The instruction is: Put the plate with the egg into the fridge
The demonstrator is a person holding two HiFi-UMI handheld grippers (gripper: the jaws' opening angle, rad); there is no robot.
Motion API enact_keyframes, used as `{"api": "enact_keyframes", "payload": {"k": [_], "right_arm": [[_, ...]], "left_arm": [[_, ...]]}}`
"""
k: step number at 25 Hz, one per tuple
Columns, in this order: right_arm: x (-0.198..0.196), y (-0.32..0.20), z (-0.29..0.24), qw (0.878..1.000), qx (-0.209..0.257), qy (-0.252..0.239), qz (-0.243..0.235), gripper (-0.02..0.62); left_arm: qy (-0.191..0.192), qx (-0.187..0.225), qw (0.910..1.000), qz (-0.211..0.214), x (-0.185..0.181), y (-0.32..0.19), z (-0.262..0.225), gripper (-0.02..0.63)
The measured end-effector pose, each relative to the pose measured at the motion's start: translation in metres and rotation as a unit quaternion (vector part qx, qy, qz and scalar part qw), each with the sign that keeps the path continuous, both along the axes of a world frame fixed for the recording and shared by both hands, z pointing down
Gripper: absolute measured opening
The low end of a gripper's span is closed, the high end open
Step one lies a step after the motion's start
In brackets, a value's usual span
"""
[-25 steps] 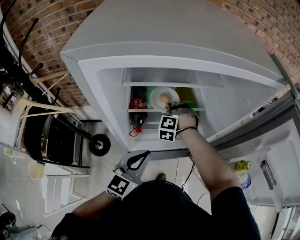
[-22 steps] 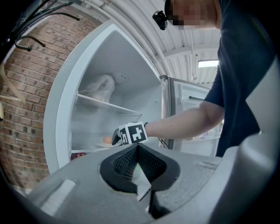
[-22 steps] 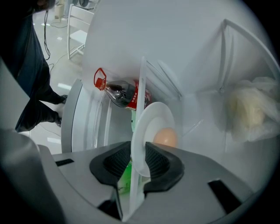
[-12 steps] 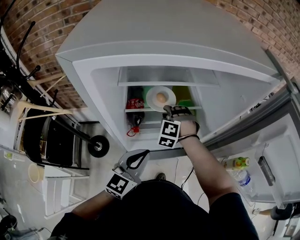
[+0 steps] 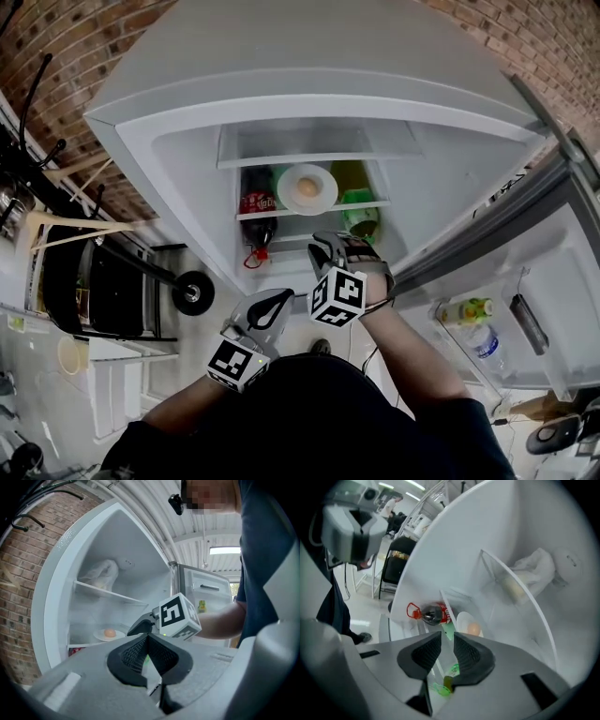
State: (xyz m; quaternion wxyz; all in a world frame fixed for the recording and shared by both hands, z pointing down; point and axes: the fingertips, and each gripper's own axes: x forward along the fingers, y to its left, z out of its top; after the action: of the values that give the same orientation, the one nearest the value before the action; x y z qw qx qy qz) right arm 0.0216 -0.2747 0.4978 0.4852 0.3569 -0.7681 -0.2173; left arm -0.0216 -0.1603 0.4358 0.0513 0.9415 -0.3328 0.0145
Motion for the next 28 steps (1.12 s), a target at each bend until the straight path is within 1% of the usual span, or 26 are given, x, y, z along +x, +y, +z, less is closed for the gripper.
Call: {"api": "enact_keyframes", "payload": {"k": [2, 4, 6, 9, 11, 12, 14, 17, 19, 25, 26, 28], "right_arm": [[-0.004, 0.013, -0.005, 0.998, -0.016, -0.061, 0.012, 0.077], [-0.008, 0.026, -0.012, 0.993, -0.028, -0.115, 0.018, 0.064], [-0.011, 0.035, -0.019, 0.988, -0.027, -0.15, 0.019, 0.053], [-0.011, 0.046, -0.029, 0.982, -0.021, -0.186, 0.018, 0.036], [-0.011, 0.053, -0.031, 0.974, -0.035, -0.223, 0.02, 0.028], [-0.012, 0.056, -0.03, 0.967, -0.049, -0.247, 0.023, 0.023], [-0.01, 0.063, -0.031, 0.949, -0.078, -0.303, 0.032, 0.016], [-0.009, 0.073, -0.037, 0.912, -0.11, -0.393, 0.041, 0.011], [-0.01, 0.08, -0.045, 0.891, -0.114, -0.438, 0.034, 0.011], [-0.01, 0.1, -0.059, 0.842, -0.094, -0.531, 0.013, 0.011], [-0.009, 0.102, -0.059, 0.836, -0.094, -0.541, 0.013, 0.011], [-0.005, 0.104, -0.056, 0.827, -0.097, -0.553, 0.017, 0.011]], "left_arm": [[-0.003, 0.005, 1.0, 0.001, 0.002, 0.0, -0.001, 0.003], [-0.003, 0.007, 1.0, 0.003, 0.004, 0.0, -0.002, 0.003], [-0.001, 0.006, 1.0, 0.004, 0.005, -0.001, -0.003, 0.003], [0.006, 0.007, 1.0, 0.003, 0.008, -0.002, -0.006, 0.003], [0.008, 0.004, 1.0, 0.002, 0.009, -0.001, -0.008, 0.003], [0.005, 0.003, 1.0, 0.003, 0.009, 0.0, -0.008, 0.003], [0.001, 0.002, 1.0, 0.004, 0.009, -0.001, -0.007, 0.003], [0.004, 0.003, 1.0, 0.003, 0.011, -0.003, -0.008, 0.004], [0.004, 0.005, 1.0, 0.006, 0.012, -0.003, -0.009, 0.003], [0.001, 0.008, 0.9999, 0.01, 0.013, -0.001, -0.006, 0.003], [0.001, 0.007, 0.9999, 0.01, 0.014, -0.001, -0.006, 0.003], [0.001, 0.004, 0.9999, 0.012, 0.014, 0.0, -0.005, 0.003]]}}
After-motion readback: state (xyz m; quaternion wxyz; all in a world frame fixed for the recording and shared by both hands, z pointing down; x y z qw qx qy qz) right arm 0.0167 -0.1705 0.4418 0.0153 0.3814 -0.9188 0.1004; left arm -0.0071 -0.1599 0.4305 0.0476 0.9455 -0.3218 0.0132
